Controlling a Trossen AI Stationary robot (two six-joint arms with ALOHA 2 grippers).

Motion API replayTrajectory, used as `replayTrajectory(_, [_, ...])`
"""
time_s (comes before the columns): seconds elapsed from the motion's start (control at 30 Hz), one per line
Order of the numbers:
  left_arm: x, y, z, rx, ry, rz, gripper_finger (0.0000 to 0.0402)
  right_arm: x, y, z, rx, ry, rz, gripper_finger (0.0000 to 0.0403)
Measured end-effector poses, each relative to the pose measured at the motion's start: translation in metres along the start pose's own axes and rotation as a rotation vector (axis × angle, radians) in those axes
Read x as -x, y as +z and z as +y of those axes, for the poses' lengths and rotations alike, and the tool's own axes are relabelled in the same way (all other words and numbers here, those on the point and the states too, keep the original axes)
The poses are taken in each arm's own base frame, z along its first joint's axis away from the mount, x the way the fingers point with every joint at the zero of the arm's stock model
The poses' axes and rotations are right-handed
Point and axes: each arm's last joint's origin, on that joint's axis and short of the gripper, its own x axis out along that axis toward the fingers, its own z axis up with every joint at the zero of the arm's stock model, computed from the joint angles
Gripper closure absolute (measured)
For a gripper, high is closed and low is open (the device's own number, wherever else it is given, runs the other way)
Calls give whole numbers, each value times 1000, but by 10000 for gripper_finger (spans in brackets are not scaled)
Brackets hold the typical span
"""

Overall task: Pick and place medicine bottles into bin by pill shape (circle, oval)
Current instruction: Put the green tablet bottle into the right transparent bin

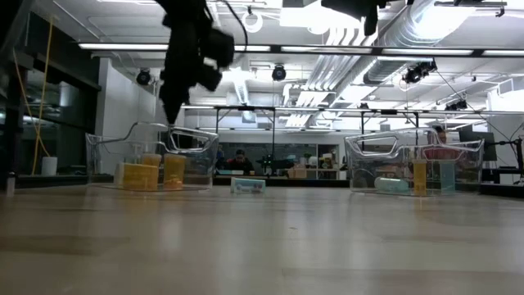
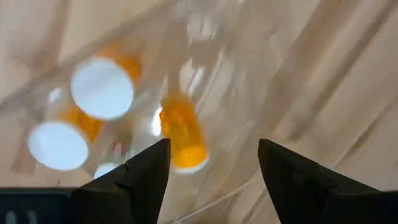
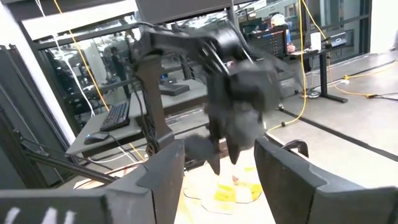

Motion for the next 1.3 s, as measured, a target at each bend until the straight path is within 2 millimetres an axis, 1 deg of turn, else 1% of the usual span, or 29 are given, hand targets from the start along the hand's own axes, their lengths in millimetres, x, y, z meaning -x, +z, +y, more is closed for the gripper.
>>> replayTrajectory(0.1, [33, -13, -9, 16, -40, -208, 169, 0, 0, 0, 1, 0, 3, 214])
replayTrajectory(0.27, [87, -43, -31, -6, -133, -722, 169, 0, 0, 0, -5, 0, 3, 214])
replayTrajectory(0.33, [103, -58, -42, -49, -157, -925, 170, 0, 0, 0, -6, 0, 3, 214])
replayTrajectory(0.43, [113, -84, -56, -114, -211, -1182, 170, 0, 0, 0, -6, 1, 3, 214])
replayTrajectory(0.53, [108, -106, -68, -125, -262, -1358, 170, 0, 0, 0, -6, 1, 3, 214])
replayTrajectory(0.63, [90, -124, -76, -127, -278, -1455, 170, 0, 0, 0, -2, 2, 3, 214])
replayTrajectory(0.73, [70, -135, -82, -119, -295, -1527, 170, 0, 0, 0, 3, 2, 3, 214])
replayTrajectory(0.83, [53, -140, -86, -125, -331, -1592, 170, 0, 0, 0, 3, 2, 3, 214])
replayTrajectory(0.9, [48, -142, -88, -139, -354, -1629, 170, 0, 0, 0, 2, 2, 3, 214])
replayTrajectory(1.3, [46, -143, -89, -147, -366, -1640, 170, 0, 0, 0, 0, 7, 4, 214])
